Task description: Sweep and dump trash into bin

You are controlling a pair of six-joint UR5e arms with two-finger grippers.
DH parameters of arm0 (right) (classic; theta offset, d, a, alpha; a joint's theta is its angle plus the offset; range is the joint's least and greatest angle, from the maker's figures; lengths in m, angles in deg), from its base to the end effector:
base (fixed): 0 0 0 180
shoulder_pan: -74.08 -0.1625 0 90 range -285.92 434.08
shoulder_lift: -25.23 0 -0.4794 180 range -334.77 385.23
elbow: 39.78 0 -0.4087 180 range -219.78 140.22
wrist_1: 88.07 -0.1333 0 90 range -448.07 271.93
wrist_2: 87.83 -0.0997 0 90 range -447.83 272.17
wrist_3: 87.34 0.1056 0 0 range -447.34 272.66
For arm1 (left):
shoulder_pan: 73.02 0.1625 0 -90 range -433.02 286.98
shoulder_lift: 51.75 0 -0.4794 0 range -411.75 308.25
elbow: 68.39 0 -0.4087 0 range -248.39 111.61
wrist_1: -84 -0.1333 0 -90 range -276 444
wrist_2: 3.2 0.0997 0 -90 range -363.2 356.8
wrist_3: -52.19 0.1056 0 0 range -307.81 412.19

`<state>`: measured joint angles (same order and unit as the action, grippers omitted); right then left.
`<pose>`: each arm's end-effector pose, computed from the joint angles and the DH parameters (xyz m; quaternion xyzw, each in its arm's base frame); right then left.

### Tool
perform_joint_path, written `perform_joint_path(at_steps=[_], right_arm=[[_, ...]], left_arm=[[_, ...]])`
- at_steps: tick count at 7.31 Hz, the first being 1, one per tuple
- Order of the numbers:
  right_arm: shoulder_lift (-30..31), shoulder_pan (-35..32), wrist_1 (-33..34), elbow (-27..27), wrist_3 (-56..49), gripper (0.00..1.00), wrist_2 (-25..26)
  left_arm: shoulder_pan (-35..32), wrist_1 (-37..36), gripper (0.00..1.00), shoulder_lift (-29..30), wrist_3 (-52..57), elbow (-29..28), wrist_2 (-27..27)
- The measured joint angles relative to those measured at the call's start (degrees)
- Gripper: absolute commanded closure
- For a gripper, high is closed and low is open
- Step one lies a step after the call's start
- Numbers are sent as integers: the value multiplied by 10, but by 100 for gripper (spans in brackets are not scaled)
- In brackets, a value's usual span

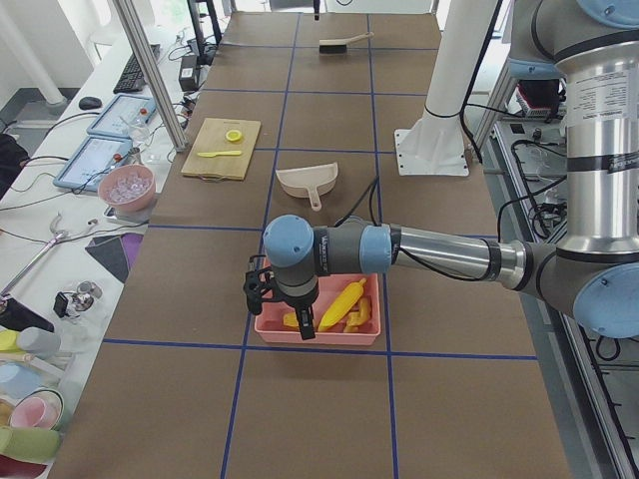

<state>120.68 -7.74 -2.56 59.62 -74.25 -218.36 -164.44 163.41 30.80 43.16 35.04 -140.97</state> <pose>-0.0032 -0.4770 0.6763 0.0041 -0.3522 0.0146 0.9358 -0.0659 -0.4365 0.6740 -0.0635 0.4012 -0.0994 0.9083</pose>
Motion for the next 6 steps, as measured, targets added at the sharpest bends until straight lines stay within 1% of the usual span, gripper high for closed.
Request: perform_joint_path(at_steps=[1,3,4,6], right_arm=[[0,0,0,0,0,0,0],[0,0,0,0,-1,0,-1],[0,0,0,1,-1,0,-2],[0,0,0,0,-1,0,-3]], left_arm=[[-6,1,2,-1,4,-16,3],[-8,8,2,16,7,-29,16],[-7,31,2,22,8,-34,30],[-5,100,2,20,8,-61,50]])
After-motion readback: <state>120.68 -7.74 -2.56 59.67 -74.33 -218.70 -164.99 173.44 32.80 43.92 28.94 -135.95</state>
